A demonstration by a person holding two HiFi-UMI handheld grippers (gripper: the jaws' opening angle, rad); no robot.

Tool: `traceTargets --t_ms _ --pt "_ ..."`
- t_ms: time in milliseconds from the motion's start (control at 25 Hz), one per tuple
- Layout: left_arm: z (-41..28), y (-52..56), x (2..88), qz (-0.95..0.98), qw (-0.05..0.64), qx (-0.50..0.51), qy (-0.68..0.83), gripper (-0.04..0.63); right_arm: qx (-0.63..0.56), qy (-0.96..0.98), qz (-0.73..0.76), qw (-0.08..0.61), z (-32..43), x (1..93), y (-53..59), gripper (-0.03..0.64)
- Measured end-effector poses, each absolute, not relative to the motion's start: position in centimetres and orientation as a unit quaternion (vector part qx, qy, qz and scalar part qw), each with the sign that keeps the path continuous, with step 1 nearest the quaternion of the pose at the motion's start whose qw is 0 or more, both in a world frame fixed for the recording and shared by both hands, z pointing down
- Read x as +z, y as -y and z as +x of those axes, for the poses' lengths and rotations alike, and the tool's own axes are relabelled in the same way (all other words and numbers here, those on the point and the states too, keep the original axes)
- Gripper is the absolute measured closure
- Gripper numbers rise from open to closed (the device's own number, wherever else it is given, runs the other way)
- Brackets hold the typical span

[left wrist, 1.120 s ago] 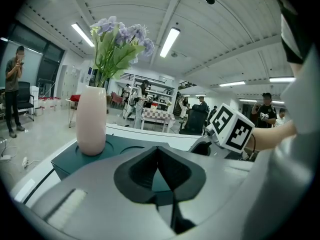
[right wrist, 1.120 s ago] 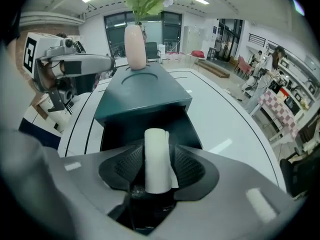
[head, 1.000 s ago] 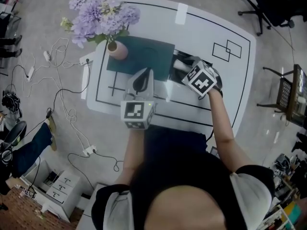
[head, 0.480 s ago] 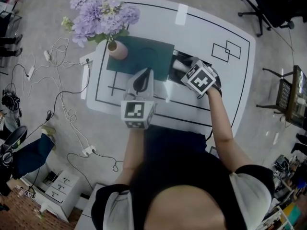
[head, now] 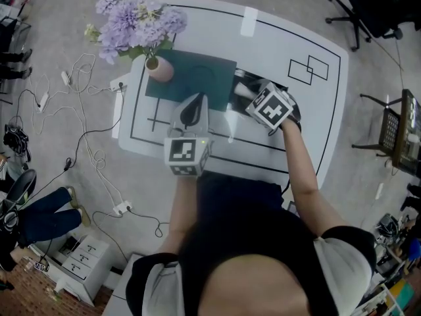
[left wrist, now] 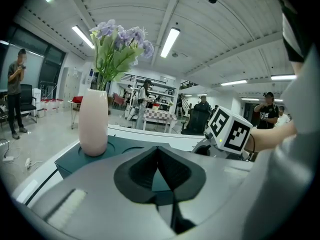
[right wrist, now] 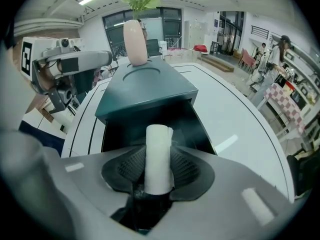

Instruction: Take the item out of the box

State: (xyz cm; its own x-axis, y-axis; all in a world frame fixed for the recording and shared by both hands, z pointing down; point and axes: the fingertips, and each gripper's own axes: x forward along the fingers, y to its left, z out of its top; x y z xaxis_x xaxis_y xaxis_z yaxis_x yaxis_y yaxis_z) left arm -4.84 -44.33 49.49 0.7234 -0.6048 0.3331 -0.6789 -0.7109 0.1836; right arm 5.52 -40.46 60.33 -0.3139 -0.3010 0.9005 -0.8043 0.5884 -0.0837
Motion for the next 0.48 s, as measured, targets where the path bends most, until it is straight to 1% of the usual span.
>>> traceTargets --t_ms 240,480 --pt "-5.0 44.2 49.2 0.915 0.145 0.122 0.356 0.584 0.260 0.760 0.366 0.469 5.9 60.1 40.2 0.469" --pt "-4.8 43.5 48.8 0.915 0.145 0.122 0.357 0.584 0.248 0.762 0.383 0.459 6.1 58.9 40.4 0.469"
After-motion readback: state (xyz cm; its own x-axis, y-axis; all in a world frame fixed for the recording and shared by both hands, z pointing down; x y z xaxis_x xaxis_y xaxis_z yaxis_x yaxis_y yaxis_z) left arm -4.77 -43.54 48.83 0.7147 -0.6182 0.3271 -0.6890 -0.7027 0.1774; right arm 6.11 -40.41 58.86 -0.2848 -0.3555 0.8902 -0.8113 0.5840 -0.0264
